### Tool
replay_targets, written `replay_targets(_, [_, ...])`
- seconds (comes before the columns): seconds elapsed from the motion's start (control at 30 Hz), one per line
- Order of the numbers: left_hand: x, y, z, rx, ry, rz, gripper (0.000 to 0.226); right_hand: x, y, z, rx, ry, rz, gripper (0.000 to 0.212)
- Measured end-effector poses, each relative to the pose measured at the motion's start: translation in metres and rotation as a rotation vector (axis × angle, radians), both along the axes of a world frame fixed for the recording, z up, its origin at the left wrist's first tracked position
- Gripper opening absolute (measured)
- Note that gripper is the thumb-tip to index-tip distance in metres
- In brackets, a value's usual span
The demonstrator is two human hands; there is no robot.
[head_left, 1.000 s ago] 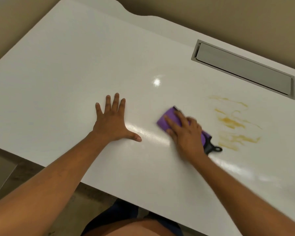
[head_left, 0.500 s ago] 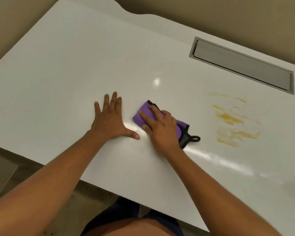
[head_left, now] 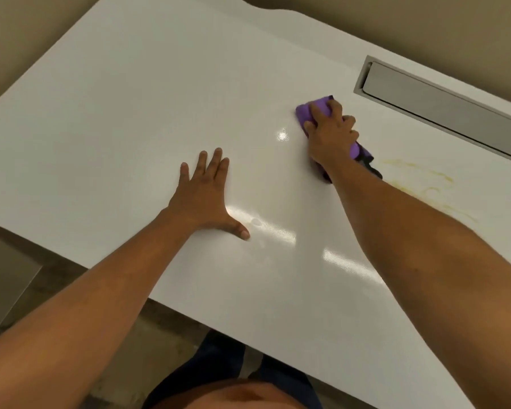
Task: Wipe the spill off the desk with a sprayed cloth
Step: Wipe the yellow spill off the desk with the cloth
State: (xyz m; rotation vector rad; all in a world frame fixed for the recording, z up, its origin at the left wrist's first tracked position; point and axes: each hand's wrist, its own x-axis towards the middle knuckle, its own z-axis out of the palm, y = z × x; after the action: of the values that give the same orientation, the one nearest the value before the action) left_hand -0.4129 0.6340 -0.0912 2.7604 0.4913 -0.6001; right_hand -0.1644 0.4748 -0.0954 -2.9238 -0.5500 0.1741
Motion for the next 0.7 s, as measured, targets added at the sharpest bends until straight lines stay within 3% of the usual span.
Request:
replay_targets(0.2, [0.0,0.01,0.006,-0.007,0.055,-0.062,0.186,-0.096,0.015,0.007,-0.035,0.037,0.303,0.045])
replay_targets(0.4, [0.016,-0.008,0.019,0.036,0.188,-0.084,0.191,-0.216,-0.094,0.004,0.017,0.112,0.321,0.046])
replay_targets(0.53, [0.037,-0.065,0.022,0.02,0.111,-0.224,0.188,-0.222,-0.171,0.006,-0.003,0.127,0.239,0.047])
replay_targets(0.7, [0.05,-0.155,0.015,0.008,0.012,-0.397,0.175,-0.123,-0.236,0.006,-0.091,0.063,-0.155,0.047])
